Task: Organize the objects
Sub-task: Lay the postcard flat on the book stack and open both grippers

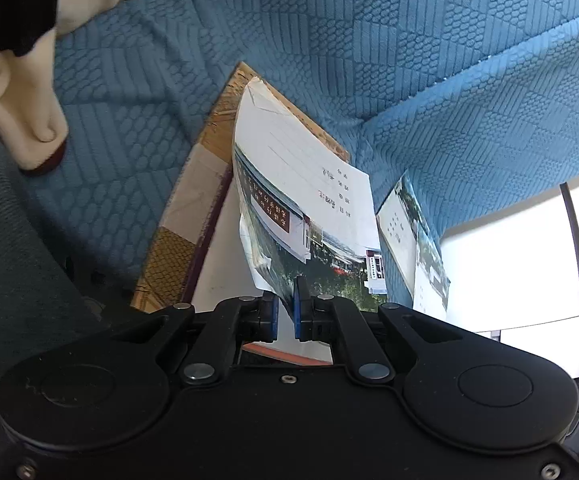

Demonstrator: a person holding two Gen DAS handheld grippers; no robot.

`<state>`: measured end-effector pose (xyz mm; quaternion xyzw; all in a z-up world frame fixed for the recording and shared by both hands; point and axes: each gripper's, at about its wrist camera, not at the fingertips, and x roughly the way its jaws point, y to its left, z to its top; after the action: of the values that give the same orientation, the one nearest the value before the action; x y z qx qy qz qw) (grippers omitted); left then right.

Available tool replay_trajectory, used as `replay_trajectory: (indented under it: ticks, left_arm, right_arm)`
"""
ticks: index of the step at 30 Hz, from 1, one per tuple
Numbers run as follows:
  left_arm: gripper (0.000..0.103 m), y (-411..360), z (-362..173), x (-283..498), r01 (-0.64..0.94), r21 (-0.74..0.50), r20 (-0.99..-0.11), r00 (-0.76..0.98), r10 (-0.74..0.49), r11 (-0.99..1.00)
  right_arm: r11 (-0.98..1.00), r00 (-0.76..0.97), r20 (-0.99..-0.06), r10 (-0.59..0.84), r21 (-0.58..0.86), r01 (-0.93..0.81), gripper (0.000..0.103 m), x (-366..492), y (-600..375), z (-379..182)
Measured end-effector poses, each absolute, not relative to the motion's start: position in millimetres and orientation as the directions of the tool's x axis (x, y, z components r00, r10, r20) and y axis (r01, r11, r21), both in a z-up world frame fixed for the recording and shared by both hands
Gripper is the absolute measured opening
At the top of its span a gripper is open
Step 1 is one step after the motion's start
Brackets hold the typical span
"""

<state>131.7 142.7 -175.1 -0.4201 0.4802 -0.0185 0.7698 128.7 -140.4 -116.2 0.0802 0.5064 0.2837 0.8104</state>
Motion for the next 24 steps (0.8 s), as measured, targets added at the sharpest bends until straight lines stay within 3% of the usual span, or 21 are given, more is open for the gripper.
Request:
replay_trajectory:
  ticks: [15, 18, 20, 22, 24]
  left_arm:
    - [0.009, 127.0, -179.4, 137.1, -0.375, -0.592, -0.787, 0.460, -0.411, 0.714]
    - [0.018, 126.8, -177.9, 138.1, -0.372, -0.585, -0.794, 0.446, -0.414, 0.721]
    - [0.040, 126.9, -175.1, 136.7, -0.370, -0.577, -0.799, 0.440, -0.410, 0.728]
    - [0.050, 125.8, -170.5, 134.1, -0.362, -0.573, -0.799, 0.445, -0.404, 0.735]
    - [0.057, 123.4, -165.7, 131.6, -0.356, -0.556, -0.809, 0.441, -0.390, 0.751]
  right_arm:
    - [0.839, 0.274, -0.806, 0.525, 0.435, -0.327, 0.007, 136.4, -153.4, -138.9]
    - [0.852, 0.277, -0.815, 0.509, 0.431, -0.296, 0.008, 138.1, -157.0, -137.9]
    - [0.856, 0.271, -0.818, 0.507, 0.440, -0.271, 0.008, 139.8, -161.6, -137.5]
    - [0.860, 0.268, -0.823, 0.501, 0.440, -0.257, 0.015, 139.7, -165.3, -137.2]
    - [0.866, 0.278, -0.825, 0.492, 0.432, -0.252, 0.028, 138.0, -169.1, -134.9]
